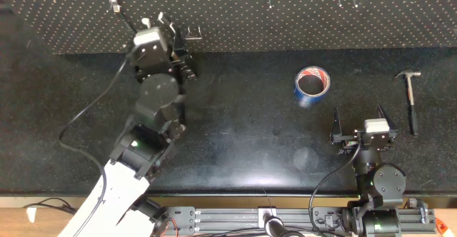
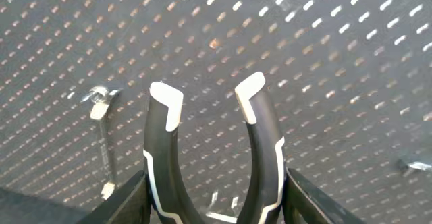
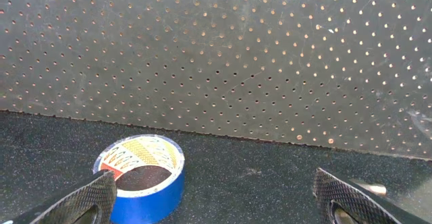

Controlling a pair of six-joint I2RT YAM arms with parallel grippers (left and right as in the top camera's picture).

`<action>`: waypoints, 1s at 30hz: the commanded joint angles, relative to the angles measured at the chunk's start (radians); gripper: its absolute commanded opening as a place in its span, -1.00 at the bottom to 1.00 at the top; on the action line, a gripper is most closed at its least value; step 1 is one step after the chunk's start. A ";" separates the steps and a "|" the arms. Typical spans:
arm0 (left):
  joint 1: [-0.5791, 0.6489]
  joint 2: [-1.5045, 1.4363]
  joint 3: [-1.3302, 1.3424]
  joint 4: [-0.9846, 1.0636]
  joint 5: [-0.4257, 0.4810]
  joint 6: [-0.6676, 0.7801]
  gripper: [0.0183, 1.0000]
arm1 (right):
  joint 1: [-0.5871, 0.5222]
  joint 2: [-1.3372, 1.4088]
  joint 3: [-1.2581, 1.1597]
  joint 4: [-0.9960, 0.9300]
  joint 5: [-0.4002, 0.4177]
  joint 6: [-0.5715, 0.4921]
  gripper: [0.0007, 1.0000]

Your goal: Place Tools Onto Pegboard

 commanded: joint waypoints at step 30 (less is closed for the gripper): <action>0.197 0.509 -0.117 1.020 0.344 0.390 -0.98 | -0.005 -0.007 -0.003 -0.006 0.006 -0.011 0.89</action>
